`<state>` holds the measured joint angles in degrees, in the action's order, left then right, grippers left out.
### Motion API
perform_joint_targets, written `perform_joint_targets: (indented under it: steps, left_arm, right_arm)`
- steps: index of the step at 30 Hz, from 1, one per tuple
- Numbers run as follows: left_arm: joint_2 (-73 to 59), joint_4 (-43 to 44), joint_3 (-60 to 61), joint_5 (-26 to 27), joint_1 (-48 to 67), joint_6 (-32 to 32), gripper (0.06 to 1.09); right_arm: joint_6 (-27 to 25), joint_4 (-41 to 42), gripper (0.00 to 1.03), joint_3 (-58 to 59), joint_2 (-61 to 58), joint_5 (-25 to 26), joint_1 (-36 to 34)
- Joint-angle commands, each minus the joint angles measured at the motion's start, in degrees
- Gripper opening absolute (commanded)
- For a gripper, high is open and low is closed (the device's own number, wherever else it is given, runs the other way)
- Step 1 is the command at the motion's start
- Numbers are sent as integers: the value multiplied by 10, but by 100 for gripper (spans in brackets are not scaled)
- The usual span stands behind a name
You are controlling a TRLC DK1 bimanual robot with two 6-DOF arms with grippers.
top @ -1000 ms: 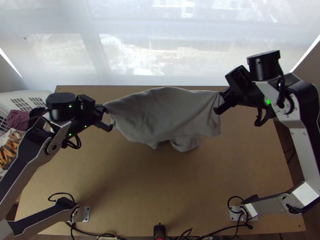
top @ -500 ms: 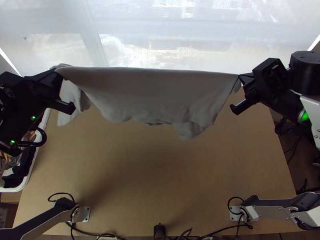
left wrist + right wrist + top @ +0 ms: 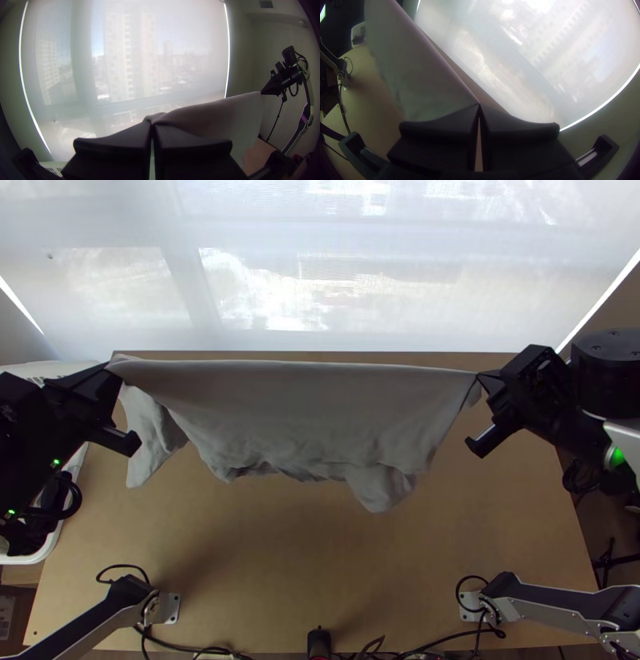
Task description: Fold the t-shirt
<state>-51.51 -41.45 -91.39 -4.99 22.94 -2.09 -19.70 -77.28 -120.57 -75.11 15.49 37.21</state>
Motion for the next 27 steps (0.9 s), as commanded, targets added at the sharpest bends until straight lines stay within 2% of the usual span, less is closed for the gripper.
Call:
perform_joint_targets:
  steps: [1, 8, 13, 16, 20, 23, 27]
  left_arm:
    - [36, -39, 31, 7, 20, 24, 9]
    - [55, -99, 46, 10, 68, 45, 9]
    - [68, -89, 142, 12, 86, 42, 9]
    - [64, -41, 206, 19, 93, 38, 9]
    - [19, 52, 269, 23, 81, 24, 9]
    - [-34, 140, 305, 51, 30, 6, 9]
    - [-131, 237, 311, 60, -26, -8, 9]
  right_arm:
    - [8, -40, 3, 19, 18, 0, 31]
    - [9, -49, 3, 79, 48, -1, 59]
    - [18, -34, 3, 159, 55, 0, 59]
    - [14, 11, 3, 214, 55, -3, 52]
    - [-17, 124, 3, 297, 48, -13, 20]
    - [-39, 201, 3, 324, 15, -43, -36]
    - [-58, 286, 3, 345, -44, -74, -108]
